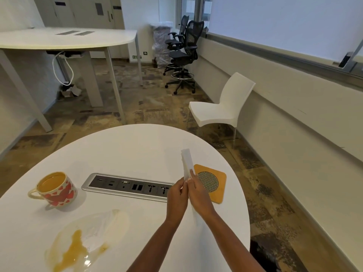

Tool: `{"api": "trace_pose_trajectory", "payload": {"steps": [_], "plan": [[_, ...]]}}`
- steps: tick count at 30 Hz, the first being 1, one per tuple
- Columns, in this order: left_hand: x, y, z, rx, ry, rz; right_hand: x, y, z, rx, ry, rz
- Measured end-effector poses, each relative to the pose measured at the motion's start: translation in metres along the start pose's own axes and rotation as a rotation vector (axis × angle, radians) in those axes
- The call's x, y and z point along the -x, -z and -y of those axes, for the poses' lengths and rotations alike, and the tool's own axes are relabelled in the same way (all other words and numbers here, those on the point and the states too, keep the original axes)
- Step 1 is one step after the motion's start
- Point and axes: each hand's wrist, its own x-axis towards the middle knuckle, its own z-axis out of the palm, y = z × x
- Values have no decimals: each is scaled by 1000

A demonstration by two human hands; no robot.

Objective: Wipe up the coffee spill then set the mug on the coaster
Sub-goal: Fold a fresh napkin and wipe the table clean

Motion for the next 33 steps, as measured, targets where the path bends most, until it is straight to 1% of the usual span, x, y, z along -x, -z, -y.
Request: {"api": "trace_pose_trajectory", "payload": {"steps": [4, 8, 14, 18, 20, 22, 25, 26, 28, 31, 33], "plan": [[1, 3, 2, 35, 34, 50, -3, -3, -8, 3, 24, 21], [0, 5, 1, 133, 79, 57, -5, -5, -16, 50, 22, 43], [-1, 2, 0, 163, 104, 77, -1, -6, -15, 30, 15, 53], [1, 0, 1, 180, 82, 118, 1, -6, -12, 38, 2, 59], [1, 0, 0, 206, 95, 88, 0, -5, -14, -33, 0, 48], [-1, 2, 1, 224, 117, 47, -2, 0, -17, -85, 11, -1], [-3, 8, 2, 233, 142, 12, -5, 13, -21, -36, 40, -113], [-3, 11, 1, 246, 153, 8, -7, 19, -23, -25, 38, -126], [-3, 16, -1, 289, 176, 3, -10, 30, -27, -46, -3, -105], [-2, 21, -2, 348, 232, -5, -10, 42, -30, -139, -102, -45], [1, 22, -1, 364, 255, -7, -7, 43, -30, -148, -103, -40]]}}
